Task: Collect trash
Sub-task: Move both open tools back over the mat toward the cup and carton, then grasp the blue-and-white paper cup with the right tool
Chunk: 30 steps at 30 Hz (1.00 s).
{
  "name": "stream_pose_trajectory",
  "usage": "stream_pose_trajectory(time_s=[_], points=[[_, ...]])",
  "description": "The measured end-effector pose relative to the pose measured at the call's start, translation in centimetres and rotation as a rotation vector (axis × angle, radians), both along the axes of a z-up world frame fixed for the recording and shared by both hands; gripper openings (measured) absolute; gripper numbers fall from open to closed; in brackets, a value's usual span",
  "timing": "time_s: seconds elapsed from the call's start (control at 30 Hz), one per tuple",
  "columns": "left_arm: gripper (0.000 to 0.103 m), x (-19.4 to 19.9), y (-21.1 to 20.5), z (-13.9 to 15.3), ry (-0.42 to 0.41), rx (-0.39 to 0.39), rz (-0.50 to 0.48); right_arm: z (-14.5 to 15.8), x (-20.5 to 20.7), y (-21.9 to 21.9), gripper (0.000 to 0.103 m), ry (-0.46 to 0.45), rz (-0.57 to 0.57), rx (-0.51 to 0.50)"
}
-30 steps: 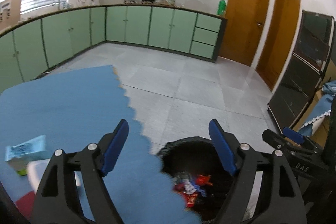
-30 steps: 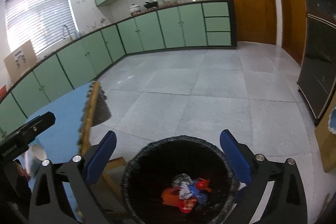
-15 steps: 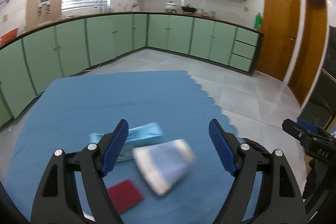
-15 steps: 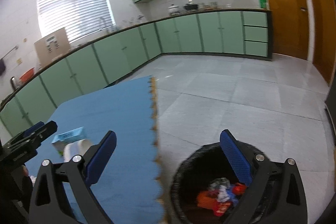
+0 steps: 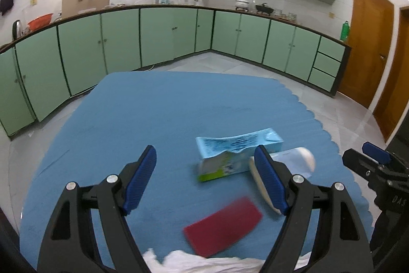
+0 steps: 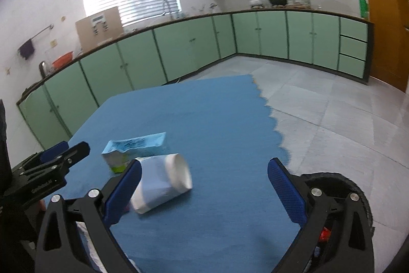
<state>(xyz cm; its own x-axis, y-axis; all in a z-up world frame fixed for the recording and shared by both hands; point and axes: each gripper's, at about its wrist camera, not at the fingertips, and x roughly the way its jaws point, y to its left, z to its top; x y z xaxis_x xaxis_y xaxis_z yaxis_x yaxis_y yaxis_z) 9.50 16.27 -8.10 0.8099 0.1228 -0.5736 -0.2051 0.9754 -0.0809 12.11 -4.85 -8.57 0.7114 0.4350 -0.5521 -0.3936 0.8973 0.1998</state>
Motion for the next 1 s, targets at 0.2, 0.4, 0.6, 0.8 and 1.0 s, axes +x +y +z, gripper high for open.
stream_pose_trajectory(time_s=[0.2, 0.4, 0.6, 0.8, 1.0], points=[[0.077, -0.6, 2.2, -1.2, 0.021, 0.0, 0.034, -1.2, -0.1, 3.9, 0.097, 0.022, 0.086, -0.047], [0.077, -0.7, 3.1, -1.8, 0.033, -0.003, 0.05, -2.3, 0.3, 5.8, 0.097, 0.048, 0.12, -0.084], [0.077, -0.2, 3.8, -2.6, 0.052, -0.018, 0.066, -3.1, 0.7, 6.6, 0.097, 0.073, 0.127, -0.11], [0.077, 0.2, 4.1, -3.0, 0.063, -0.024, 0.072, -3.9, 1.3, 7.3, 0.097, 0.105, 0.133, -0.133], [0.077, 0.5, 4.4, -3.3, 0.071, -0.028, 0.065, -4.3, 1.9, 7.7, 0.096, 0.136, 0.142, -0.148]])
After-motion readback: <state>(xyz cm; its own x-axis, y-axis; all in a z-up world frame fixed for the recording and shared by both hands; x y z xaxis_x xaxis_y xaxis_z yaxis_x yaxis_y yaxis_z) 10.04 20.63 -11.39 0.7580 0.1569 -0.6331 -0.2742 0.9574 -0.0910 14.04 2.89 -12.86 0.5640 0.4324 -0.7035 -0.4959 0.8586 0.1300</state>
